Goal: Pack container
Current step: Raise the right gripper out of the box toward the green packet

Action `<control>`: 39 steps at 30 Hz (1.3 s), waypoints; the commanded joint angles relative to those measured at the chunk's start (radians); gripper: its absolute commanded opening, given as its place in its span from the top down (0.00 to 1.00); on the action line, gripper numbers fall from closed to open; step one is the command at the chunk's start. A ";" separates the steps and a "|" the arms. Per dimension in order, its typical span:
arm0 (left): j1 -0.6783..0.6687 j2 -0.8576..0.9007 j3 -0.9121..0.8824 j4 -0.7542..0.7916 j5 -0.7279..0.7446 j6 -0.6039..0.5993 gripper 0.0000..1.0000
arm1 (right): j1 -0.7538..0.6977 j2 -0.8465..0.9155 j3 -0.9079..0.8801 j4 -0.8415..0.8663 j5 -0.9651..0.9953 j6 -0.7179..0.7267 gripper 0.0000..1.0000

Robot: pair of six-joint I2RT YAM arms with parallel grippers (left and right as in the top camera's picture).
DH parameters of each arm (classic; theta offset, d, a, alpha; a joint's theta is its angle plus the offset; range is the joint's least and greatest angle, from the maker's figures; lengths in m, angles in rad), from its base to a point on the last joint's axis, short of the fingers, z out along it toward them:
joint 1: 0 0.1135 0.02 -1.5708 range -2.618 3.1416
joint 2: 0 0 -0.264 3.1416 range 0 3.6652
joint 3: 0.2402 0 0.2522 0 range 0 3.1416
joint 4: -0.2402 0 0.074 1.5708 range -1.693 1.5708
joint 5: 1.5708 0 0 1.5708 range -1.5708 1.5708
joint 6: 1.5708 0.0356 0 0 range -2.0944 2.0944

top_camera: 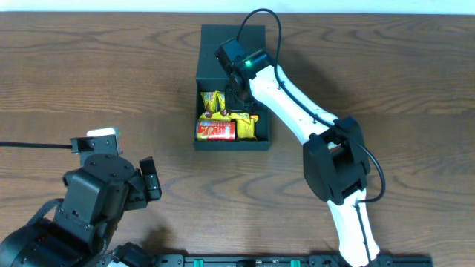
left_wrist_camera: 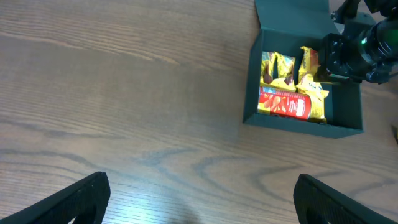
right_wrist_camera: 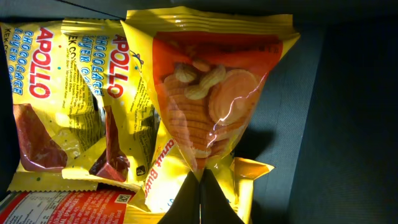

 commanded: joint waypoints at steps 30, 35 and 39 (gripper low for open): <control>0.006 -0.002 -0.004 -0.013 -0.003 -0.012 0.04 | -0.269 -0.482 0.223 -0.600 0.122 -0.038 0.68; 0.006 -0.002 -0.004 -0.012 0.000 -0.012 0.05 | -0.259 -0.700 0.071 -0.589 0.201 -0.068 0.61; 0.006 -0.002 -0.004 -0.006 0.000 -0.012 0.05 | -0.271 -0.919 -0.219 -0.439 0.171 -0.072 0.52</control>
